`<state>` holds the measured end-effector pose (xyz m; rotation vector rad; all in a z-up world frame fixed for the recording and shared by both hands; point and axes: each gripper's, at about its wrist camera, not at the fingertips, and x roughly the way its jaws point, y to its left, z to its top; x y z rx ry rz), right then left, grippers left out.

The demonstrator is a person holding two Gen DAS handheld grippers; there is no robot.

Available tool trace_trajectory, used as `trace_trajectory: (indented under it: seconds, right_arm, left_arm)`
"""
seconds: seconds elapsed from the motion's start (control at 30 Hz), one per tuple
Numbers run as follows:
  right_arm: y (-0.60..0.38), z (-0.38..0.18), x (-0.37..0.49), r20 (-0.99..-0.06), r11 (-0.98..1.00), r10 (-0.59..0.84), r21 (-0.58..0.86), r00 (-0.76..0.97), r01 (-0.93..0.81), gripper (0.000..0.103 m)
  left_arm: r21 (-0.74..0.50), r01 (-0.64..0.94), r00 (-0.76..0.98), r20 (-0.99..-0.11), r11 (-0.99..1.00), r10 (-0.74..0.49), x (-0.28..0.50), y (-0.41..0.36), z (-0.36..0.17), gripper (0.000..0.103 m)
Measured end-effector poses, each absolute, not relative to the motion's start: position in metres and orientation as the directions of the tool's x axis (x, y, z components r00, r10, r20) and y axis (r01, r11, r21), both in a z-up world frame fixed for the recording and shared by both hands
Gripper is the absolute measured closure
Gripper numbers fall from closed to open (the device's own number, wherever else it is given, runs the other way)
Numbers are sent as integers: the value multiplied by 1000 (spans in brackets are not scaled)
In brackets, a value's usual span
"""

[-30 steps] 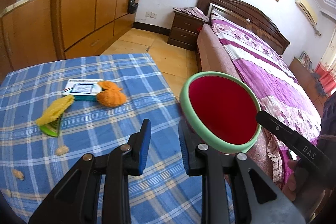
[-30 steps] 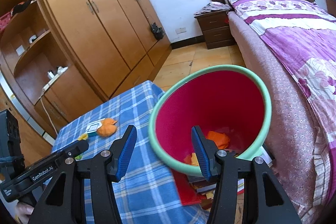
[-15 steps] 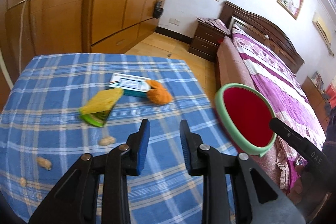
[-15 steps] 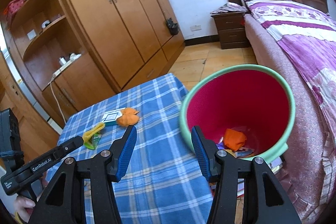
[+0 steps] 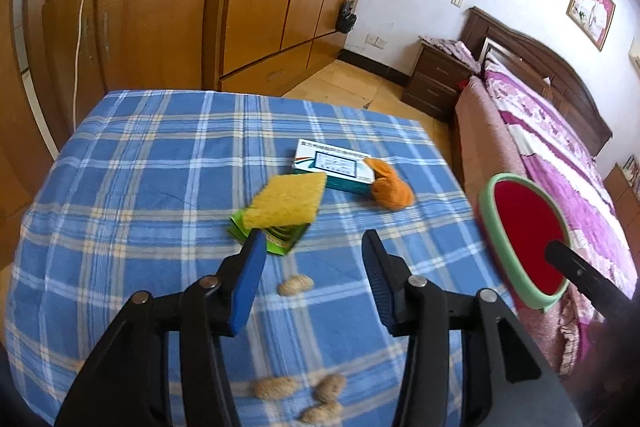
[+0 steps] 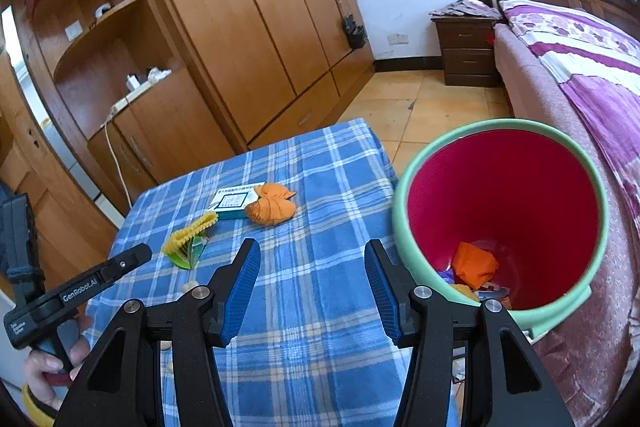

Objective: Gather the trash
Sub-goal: 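Grasp the second yellow foam net with the left tool while the right tool grasps the tied orange mesh bag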

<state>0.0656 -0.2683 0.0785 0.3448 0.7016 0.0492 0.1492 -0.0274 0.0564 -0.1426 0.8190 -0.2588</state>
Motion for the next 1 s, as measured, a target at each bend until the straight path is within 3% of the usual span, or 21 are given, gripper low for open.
trace_trajectory:
  seconds: [0.23,0.33,0.6,1.0]
  right_arm:
    - [-258,69,89,-648,944,175,323,741,59,46]
    - [-256,65,98,-653,942,183,331,735,60,34]
    - [-252,57,122,-670,937,198,345,716,64,34]
    - [-225,30,184,-722,952,217,306,657,22,34]
  left_arm:
    - [-190,206,628,-727,960,-278,180,-35,47,50]
    - [-185,213,604,-747,959,-278,197,-37,39,50]
    - [-207,189,554,-785,960,-278,226,-32,18,50]
    - [-270,187,547,-770,944,-329,242,-25,5,53]
